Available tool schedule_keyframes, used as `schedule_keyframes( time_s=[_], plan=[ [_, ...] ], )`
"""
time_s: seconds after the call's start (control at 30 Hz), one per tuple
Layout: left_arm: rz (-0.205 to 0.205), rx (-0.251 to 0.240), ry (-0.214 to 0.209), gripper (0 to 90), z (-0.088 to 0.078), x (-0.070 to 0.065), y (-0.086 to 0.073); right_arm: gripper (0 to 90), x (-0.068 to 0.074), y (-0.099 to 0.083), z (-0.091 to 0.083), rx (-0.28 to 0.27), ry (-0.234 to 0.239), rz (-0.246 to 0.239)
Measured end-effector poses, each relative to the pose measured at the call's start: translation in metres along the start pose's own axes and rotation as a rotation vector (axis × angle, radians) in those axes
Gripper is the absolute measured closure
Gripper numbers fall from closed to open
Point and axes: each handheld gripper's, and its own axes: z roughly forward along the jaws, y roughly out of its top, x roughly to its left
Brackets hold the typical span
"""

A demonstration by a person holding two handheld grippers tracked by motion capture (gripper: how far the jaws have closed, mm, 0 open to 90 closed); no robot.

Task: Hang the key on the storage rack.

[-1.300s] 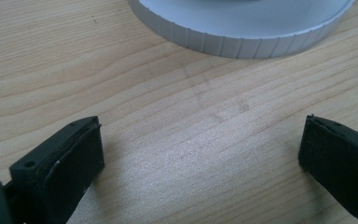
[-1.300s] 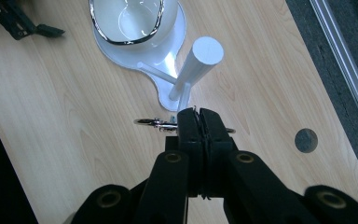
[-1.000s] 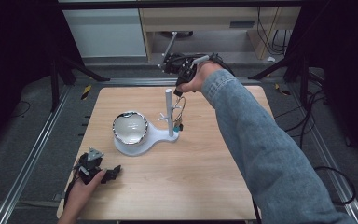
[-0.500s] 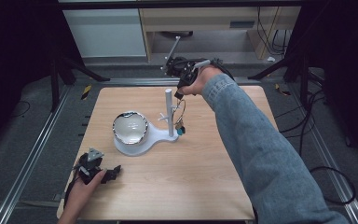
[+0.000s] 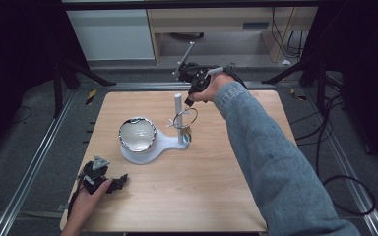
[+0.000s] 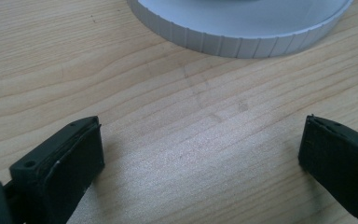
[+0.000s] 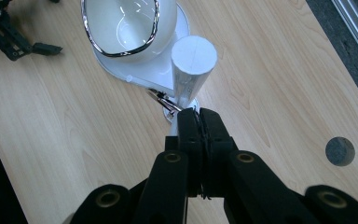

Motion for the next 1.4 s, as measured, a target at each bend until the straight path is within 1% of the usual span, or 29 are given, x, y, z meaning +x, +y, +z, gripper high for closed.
schedule_keyframes(
  time_s=[0.27,0.43,0.47,0.53,0.63,0.8,0.87,0.9,0.97,1.0,1.07,1.13,1.17,1.2,1.23,1.27,1.4],
  plan=[
    [0.0,0.0,0.0,0.0,0.0,0.0,0.0,88.2,-0.004,-0.002,0.007,0.001,0.012,0.016],
    [0.0,0.0,0.0,0.0,0.0,0.0,0.0,87.2,-0.006,-0.003,0.008,0.001,0.021,0.024],
    [0.0,0.0,0.0,0.0,0.0,0.0,0.0,84.7,-0.008,-0.003,0.007,-0.011,0.016,0.03],
    [0.0,0.0,0.0,0.0,0.0,0.0,0.0,82.5,-0.009,-0.005,0.006,-0.015,0.013,0.044],
    [0.0,0.0,0.0,0.0,0.0,0.0,0.0,81.1,-0.012,-0.006,0.005,-0.021,0.002,0.041],
    [0.0,0.0,0.0,0.0,0.0,0.0,0.0,74.1,-0.018,-0.012,0.002,-0.027,-0.028,0.064],
    [0.0,0.0,0.0,0.0,0.0,0.0,0.0,72.9,-0.019,-0.013,0.002,-0.028,-0.029,0.062],
    [0.0,0.0,0.0,0.0,0.0,0.0,0.0,70.5,-0.02,-0.014,0.002,-0.028,-0.041,0.063],
    [0.0,0.0,0.0,0.0,0.0,0.0,0.0,65.8,-0.022,-0.018,0.001,-0.04,-0.053,0.083],
    [0.0,0.0,0.0,0.0,0.0,0.0,0.0,63.0,-0.024,-0.02,0.001,-0.044,-0.056,0.086],
    [0.0,0.0,0.0,0.0,0.0,0.0,0.0,61.8,-0.025,-0.021,0.002,-0.046,-0.06,0.086],
    [0.0,0.0,0.0,0.0,0.0,0.0,0.0,56.8,-0.027,-0.027,0.003,-0.052,-0.07,0.102],
    [0.0,0.0,0.0,0.0,0.0,0.0,0.0,56.8,-0.027,-0.027,0.003,-0.052,-0.07,0.102],
    [0.0,0.0,0.0,0.0,0.0,0.0,0.0,54.0,-0.029,-0.031,0.004,-0.053,-0.072,0.113],
    [0.0,0.0,0.0,0.0,0.0,0.0,0.0,54.0,-0.029,-0.031,0.004,-0.053,-0.072,0.113],
    [0.0,0.0,0.0,0.0,0.0,0.0,0.0,51.8,-0.03,-0.035,0.005,-0.055,-0.076,0.128],
    [0.0,0.0,0.0,0.0,0.0,0.0,0.0,48.7,-0.033,-0.04,0.006,-0.068,-0.081,0.137]
  ],
)
